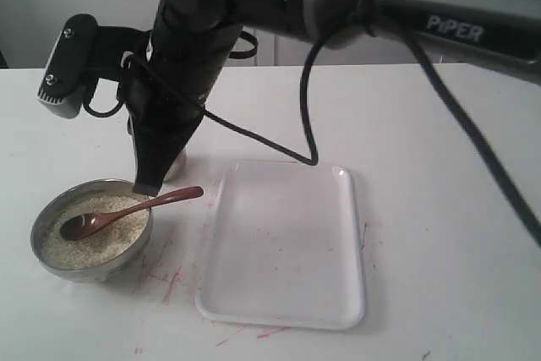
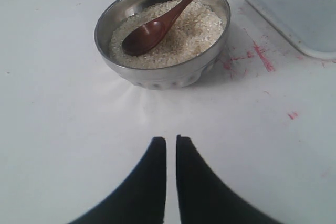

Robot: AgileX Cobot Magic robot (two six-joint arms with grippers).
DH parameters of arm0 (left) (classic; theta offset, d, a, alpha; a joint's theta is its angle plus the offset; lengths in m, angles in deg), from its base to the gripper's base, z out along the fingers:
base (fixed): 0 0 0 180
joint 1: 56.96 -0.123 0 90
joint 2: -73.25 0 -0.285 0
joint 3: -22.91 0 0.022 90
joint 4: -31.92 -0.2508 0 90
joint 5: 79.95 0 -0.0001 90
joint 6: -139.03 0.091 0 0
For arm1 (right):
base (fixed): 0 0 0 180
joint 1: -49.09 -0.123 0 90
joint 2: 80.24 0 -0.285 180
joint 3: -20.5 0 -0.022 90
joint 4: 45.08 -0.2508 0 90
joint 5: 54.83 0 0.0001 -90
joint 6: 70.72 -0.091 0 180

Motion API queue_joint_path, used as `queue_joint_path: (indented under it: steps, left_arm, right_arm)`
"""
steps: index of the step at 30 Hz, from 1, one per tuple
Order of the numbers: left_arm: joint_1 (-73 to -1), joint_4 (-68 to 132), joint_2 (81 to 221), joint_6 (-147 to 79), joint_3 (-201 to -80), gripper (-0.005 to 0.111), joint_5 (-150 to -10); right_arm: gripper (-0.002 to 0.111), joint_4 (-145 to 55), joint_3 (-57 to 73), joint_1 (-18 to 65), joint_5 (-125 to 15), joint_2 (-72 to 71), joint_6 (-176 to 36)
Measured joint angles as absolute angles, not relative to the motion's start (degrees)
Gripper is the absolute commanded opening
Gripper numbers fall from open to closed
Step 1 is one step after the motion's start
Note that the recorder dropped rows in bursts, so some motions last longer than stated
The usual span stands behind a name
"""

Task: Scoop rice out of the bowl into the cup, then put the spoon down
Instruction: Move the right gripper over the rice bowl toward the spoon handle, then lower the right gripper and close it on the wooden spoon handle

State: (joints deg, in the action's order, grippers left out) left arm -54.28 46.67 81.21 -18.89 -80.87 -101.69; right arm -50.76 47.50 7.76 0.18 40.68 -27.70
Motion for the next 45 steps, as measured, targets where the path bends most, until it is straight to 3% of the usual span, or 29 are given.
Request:
queue_joint_path:
  steps: [8, 10, 15, 17, 45]
  left_arm:
    - [-54.28, 46.67, 81.21, -18.89, -80.87, 0.014, -101.69]
    - [-54.28, 46.67, 81.21, -18.89, -80.87, 0.014, -101.69]
    - [-54.28, 46.67, 81.21, -18.89, -80.87, 0.014, -101.69]
    - [-54.28, 46.67, 81.21, -18.89, -80.87, 0.014, -101.69]
    - [-54.28, 46.67, 81.21, -18.89, -80.87, 0.014, -101.69]
  right_arm:
    - [0.000, -50.64, 49.46, 7.67, -0.03, 48.94, -27.70]
    - [0.007, -50.33, 49.46, 7.41, -0.41, 49.55, -27.70]
    - [0.044, -47.01, 49.46, 6.81, -0.78, 49.98, -26.30]
    - [0.048, -46.51, 49.46, 6.81, -0.78, 50.12, -24.35]
    - [0.047, -39.94, 49.88, 5.61, -1.03, 53.08, -19.70]
